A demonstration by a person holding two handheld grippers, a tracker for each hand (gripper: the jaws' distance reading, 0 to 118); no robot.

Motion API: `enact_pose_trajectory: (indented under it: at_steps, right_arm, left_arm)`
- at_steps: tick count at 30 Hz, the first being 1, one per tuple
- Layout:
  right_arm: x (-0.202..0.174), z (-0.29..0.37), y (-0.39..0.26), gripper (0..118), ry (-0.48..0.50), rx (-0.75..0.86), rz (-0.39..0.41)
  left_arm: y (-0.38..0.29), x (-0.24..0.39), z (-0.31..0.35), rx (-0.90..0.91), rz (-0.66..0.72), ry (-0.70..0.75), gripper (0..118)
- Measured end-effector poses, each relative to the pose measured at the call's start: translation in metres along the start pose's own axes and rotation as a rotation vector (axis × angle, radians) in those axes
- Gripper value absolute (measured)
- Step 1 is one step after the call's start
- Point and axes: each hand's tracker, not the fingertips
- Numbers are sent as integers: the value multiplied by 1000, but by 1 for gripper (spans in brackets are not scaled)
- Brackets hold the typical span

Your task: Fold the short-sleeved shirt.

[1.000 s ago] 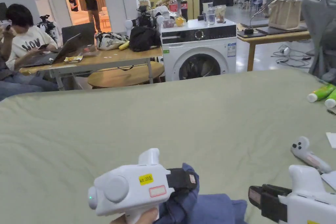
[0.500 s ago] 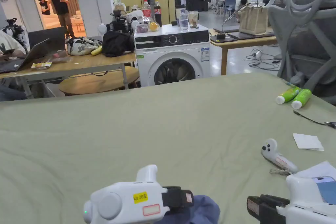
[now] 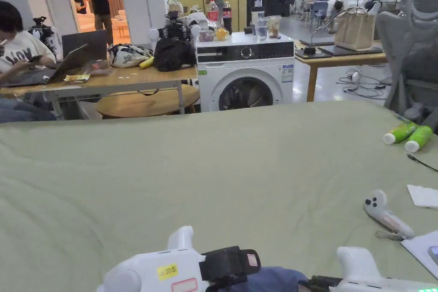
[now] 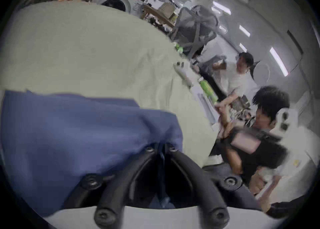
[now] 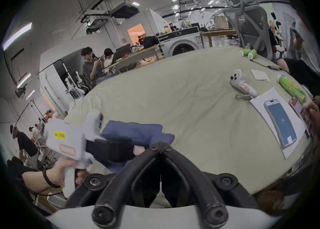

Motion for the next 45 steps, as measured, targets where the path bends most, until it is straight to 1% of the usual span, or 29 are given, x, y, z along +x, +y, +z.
enact_pose_trajectory:
  at_steps: [1,2,3,4,5,6,7,8,9,11,14,19,21,22,23,24,25,26,27,28,29,31,33,35,36,39,41,43,45]
  right_arm:
    - [-6,-13,3,0,14,-25,14]
    - [-10,-26,5,0,13,-57,30]
    - [-11,-40,7,0,-23,-105,51]
    - [-12,-54,7,0,-94,-175,83]
    - [-10,-71,4,0,-178,-259,129]
    - [-5,-81,-3,0,-153,-288,144]
    - [-1,-79,-7,0,-121,-226,113]
    - [0,-72,-5,0,-110,-194,25]
    - [1,-69,-4,0,-102,-200,-6]
    - [5,-69,-5,0,-97,-203,17]
    - [8,-68,-4,0,-83,-202,-17]
    - [8,-68,-8,0,-81,-187,-14]
    - [8,-67,-9,0,-81,-178,-20]
    - [7,-67,-9,0,-83,-176,-20]
    - [5,-65,-9,0,-84,-172,-17]
    - [1,-61,-5,0,-86,-173,-18]
    - [-5,-56,-1,0,-85,-174,-45]
    - [-15,-50,3,0,-15,-141,-49]
    - [-27,-46,6,0,70,-93,-3]
    - [-42,-48,12,0,86,-54,29]
    - [-63,-56,20,0,66,-39,75]
    - [-105,-77,34,0,114,-24,188]
    - [-150,-106,44,0,144,-6,263]
    - [-190,-138,52,0,216,-5,283]
    - [-211,-156,55,0,267,-21,261]
    - [-262,-201,59,0,370,-54,264]
    - [-291,-224,59,0,379,-64,280]
    - [-309,-243,57,0,418,-82,294]
    - [-322,-256,55,0,433,-99,295]
  left_arm:
    - [5,-7,16,25,9,15,31]
    - [9,-15,29,54,9,42,48]
    - [12,-23,41,62,5,76,60]
    - [12,-31,49,63,12,102,67]
    - [12,-40,56,63,25,126,67]
    - [11,-49,62,45,45,135,67]
    - [9,-56,65,26,69,142,67]
    - [3,-62,66,13,90,144,67]
    - [0,-67,65,13,85,142,67]
    - [-6,-74,59,-1,99,129,68]
    - [-14,-79,39,-33,147,81,67]
    - [-21,-82,-4,-101,194,41,67]
    - [-24,-78,-13,-111,245,3,67]
    - [-24,-73,-17,-111,236,39,68]
    - [-24,-69,-17,-101,198,119,67]
    - [-23,-69,-12,-102,190,95,67]
    - [-21,-68,-4,-80,179,77,66]
    - [-17,-66,8,-42,179,61,48]
    - [-11,-66,23,-10,190,52,22]
    - [-4,-67,43,11,199,48,19]
    - [3,-70,67,49,213,70,18]
    - [15,-77,117,128,161,133,16]
    - [26,-97,175,194,137,239,16]
    - [32,-122,228,258,173,325,16]
    - [35,-139,254,278,186,374,16]
    - [39,-181,322,332,239,506,16]
    - [43,-209,354,387,255,593,16]
    - [46,-229,371,414,229,686,16]
    - [51,-245,373,363,207,761,16]
